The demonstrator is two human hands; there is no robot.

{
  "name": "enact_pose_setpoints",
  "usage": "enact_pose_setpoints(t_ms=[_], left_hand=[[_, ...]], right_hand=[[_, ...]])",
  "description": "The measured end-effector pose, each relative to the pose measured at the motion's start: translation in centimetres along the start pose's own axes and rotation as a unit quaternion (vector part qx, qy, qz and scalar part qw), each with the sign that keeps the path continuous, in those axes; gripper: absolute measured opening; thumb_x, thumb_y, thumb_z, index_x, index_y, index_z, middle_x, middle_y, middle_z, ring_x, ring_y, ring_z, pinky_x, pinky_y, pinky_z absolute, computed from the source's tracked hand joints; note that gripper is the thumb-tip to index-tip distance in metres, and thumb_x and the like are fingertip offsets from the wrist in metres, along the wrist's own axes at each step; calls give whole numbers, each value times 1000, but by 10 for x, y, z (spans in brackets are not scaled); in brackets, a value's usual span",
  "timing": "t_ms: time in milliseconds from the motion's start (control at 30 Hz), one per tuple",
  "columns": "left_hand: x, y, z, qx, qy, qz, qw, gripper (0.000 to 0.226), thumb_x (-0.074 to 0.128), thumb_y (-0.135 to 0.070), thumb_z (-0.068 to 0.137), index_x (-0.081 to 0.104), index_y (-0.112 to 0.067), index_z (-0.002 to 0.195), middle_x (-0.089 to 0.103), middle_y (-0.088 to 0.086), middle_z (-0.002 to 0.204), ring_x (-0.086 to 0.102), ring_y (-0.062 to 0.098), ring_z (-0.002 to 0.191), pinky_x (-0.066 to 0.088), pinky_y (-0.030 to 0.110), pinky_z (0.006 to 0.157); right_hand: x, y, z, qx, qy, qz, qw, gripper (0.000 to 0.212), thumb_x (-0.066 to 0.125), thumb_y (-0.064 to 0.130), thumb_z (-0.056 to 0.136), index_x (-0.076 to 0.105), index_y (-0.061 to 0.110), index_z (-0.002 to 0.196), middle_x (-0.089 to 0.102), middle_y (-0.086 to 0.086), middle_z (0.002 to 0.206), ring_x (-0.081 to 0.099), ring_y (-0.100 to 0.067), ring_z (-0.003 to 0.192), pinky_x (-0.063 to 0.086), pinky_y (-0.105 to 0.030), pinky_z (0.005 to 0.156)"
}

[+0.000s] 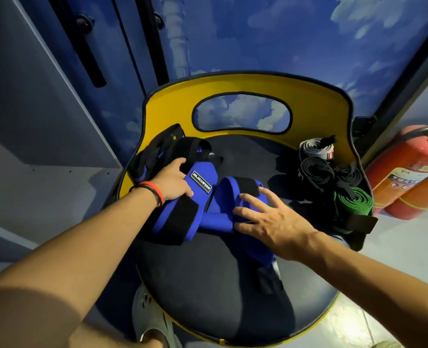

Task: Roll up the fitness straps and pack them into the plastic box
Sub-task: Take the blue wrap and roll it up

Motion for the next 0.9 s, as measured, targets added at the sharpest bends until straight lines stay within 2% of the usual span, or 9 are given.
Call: enact_pose_setpoints(t_ms=[133,233,333,400,500,600,733,833,900], left_hand=[[2,-14,-10,11,24,-63,998,47,65,13,80,68,-15,119,75,9,104,69,30,105,55,48,98],[4,-24,-22,6,67,-122,990,25,62,1,90,75,-16,103,78,7,100,72,28,101,58,40,91],[6,-34,-31,13,110,-159,981,20,58,-6,98,74,-18,102,79,7,100,73,24,98,58,36,89],[2,-40,-35,31,100,-174,979,23,57,-6,99,72,-22,104,78,5,101,74,21,96,59,36,88],[-9,-52,-39,73,59,-227,969,29,57,-1,99,69,-21,115,75,9,113,72,25,105,57,43,94],[-21,-67,-47,108,19,-275,955,28,56,2,98,69,-19,111,76,9,111,72,27,106,57,43,95],[-28,-87,-66,138,-18,-310,940,22,60,-1,98,66,-11,117,76,13,110,73,27,102,59,43,90],[-32,-90,-77,151,-59,-310,937,30,58,9,94,63,-12,114,74,12,110,73,27,101,61,43,86],[-32,-84,-82,145,-75,-315,935,43,54,18,84,62,-18,106,74,11,108,71,31,101,58,52,90]], right_hand=[[-5,3,-5,-12,-25,-20,999,61,71,14,80,60,36,136,43,-8,147,35,-39,144,16,-66,121],[-13,0,-10,-18,-83,-20,996,44,76,15,74,73,30,115,54,-7,136,48,-38,135,26,-65,117],[-37,-11,-17,-15,-172,10,985,21,59,20,86,72,29,100,63,0,114,55,-31,125,19,-58,118],[-51,-27,-22,12,-187,67,980,12,62,31,82,65,31,93,66,8,96,57,-24,120,18,-53,116],[-67,-54,-29,89,-196,210,954,23,66,48,79,63,31,95,67,13,94,57,-15,115,15,-45,117],[-87,-71,-45,162,-235,379,880,21,67,48,90,64,28,98,66,15,90,60,-3,96,24,-37,117],[-97,-77,-64,195,-247,575,755,13,76,26,91,66,20,95,71,4,87,68,-15,82,56,-38,76],[-97,-81,-70,187,-240,715,629,13,67,1,94,63,5,105,75,-9,95,70,-22,81,59,-35,74],[-98,-85,-73,192,-241,752,583,16,62,-6,94,61,3,108,75,-12,94,69,-23,82,58,-32,74]])
Point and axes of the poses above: each hand's wrist, its own z-axis towards the middle knuckle, its own x-axis out of the palm, y = z × x, the point moved 8 cm from there along z, towards the middle knuckle
